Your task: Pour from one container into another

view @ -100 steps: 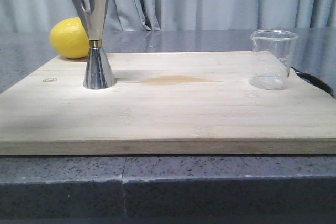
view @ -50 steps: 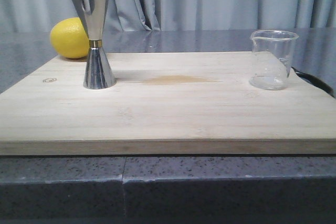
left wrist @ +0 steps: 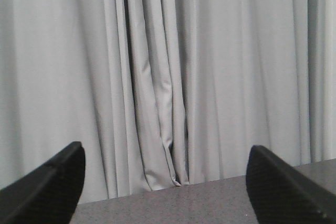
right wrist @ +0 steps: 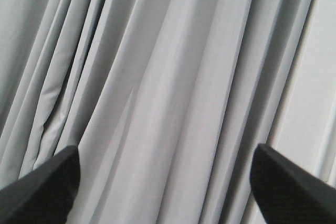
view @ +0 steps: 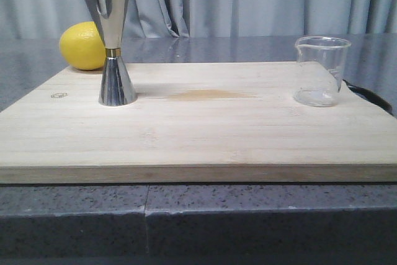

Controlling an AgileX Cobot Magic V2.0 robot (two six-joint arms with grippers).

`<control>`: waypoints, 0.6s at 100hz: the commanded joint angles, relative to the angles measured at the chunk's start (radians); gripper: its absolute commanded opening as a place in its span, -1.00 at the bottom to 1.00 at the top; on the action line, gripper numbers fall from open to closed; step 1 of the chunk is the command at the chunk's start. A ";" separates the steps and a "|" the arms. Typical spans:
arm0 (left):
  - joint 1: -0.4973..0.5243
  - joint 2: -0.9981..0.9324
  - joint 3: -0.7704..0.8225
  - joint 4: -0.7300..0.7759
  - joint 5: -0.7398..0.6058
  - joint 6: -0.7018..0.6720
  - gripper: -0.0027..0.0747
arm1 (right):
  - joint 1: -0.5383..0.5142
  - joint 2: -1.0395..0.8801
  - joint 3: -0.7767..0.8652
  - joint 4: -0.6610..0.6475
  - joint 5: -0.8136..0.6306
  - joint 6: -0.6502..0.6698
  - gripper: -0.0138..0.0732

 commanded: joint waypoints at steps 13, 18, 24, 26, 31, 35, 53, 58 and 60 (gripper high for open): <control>0.013 -0.122 -0.036 0.018 0.019 0.001 0.53 | -0.055 -0.114 -0.030 -0.063 0.133 -0.071 0.69; 0.013 -0.150 -0.036 0.018 0.049 0.001 0.53 | -0.062 -0.140 -0.030 -0.067 0.169 -0.071 0.69; 0.013 -0.180 -0.036 0.018 0.098 0.001 0.53 | -0.071 -0.167 -0.030 -0.067 0.217 -0.071 0.69; 0.013 -0.191 -0.036 0.018 0.117 0.001 0.53 | -0.072 -0.177 -0.029 -0.067 0.236 -0.071 0.69; 0.013 -0.214 -0.036 0.019 0.161 0.001 0.53 | -0.072 -0.198 -0.027 -0.068 0.282 -0.071 0.69; 0.013 -0.230 -0.036 0.035 0.191 0.001 0.53 | -0.074 -0.212 -0.026 -0.082 0.317 -0.071 0.69; 0.013 -0.269 -0.036 0.118 0.284 0.001 0.53 | -0.107 -0.237 0.017 -0.229 0.306 0.025 0.69; 0.013 -0.273 -0.036 0.118 0.279 0.001 0.53 | -0.120 -0.237 0.034 -0.258 0.291 0.080 0.69; 0.013 -0.273 -0.036 0.118 0.275 0.001 0.53 | -0.125 -0.237 0.038 -0.261 0.289 0.100 0.69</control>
